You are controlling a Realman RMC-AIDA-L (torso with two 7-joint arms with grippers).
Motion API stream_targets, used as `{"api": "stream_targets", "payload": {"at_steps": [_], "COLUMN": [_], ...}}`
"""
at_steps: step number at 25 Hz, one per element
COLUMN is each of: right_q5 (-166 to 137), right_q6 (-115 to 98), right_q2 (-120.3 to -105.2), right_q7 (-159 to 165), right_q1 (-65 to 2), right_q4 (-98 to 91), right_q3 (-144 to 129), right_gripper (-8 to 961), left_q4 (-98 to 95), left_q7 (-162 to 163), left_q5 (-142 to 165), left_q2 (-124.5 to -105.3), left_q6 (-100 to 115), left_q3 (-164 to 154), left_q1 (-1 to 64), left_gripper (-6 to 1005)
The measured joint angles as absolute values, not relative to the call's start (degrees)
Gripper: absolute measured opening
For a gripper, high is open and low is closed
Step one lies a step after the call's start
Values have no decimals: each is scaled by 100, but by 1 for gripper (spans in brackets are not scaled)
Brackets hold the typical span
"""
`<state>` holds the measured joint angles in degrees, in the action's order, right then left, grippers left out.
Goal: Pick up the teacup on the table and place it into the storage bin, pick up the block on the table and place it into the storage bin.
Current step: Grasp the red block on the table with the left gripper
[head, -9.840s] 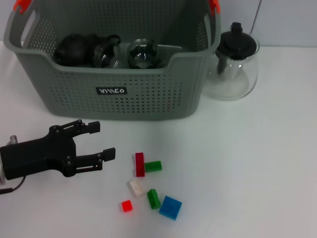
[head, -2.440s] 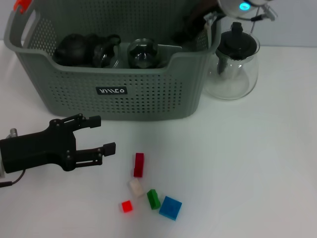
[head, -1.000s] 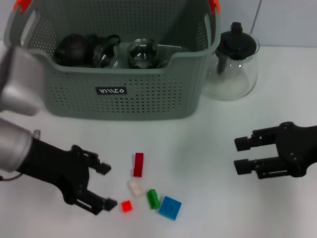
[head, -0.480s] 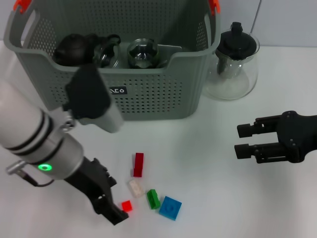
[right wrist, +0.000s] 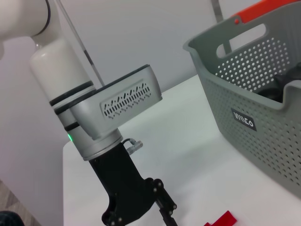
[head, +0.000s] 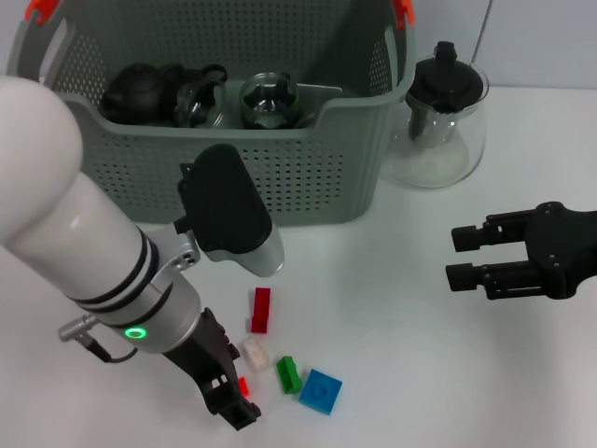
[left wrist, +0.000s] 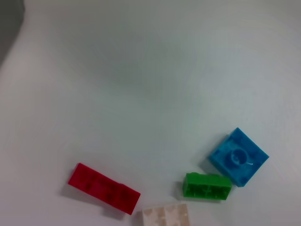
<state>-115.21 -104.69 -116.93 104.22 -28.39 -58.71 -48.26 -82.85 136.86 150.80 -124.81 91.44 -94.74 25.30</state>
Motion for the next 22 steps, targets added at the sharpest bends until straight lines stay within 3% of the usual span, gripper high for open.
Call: {"api": "stream_targets", "payload": {"at_steps": [12,22], "right_q5": [-11532,-11532], "right_q6": [-10462,-10465], "right_q2": [-11689,-11689], "right_q7": [10339,10310], "right_q1": [-2804,-2791], "right_q4": [-5871,-5871], "right_q3": [-4748,-4720], "right_gripper": [659,658], "left_q4": [-7943,-7967], "left_q7": [13817,13794], "left_q5": [15191,15238], "left_q2": [-12481,-12480], "left_q6": [8709,8652], "left_q3": [-9767,-9848], "left_q1": [2534,2500], "left_gripper": [741,535]}}
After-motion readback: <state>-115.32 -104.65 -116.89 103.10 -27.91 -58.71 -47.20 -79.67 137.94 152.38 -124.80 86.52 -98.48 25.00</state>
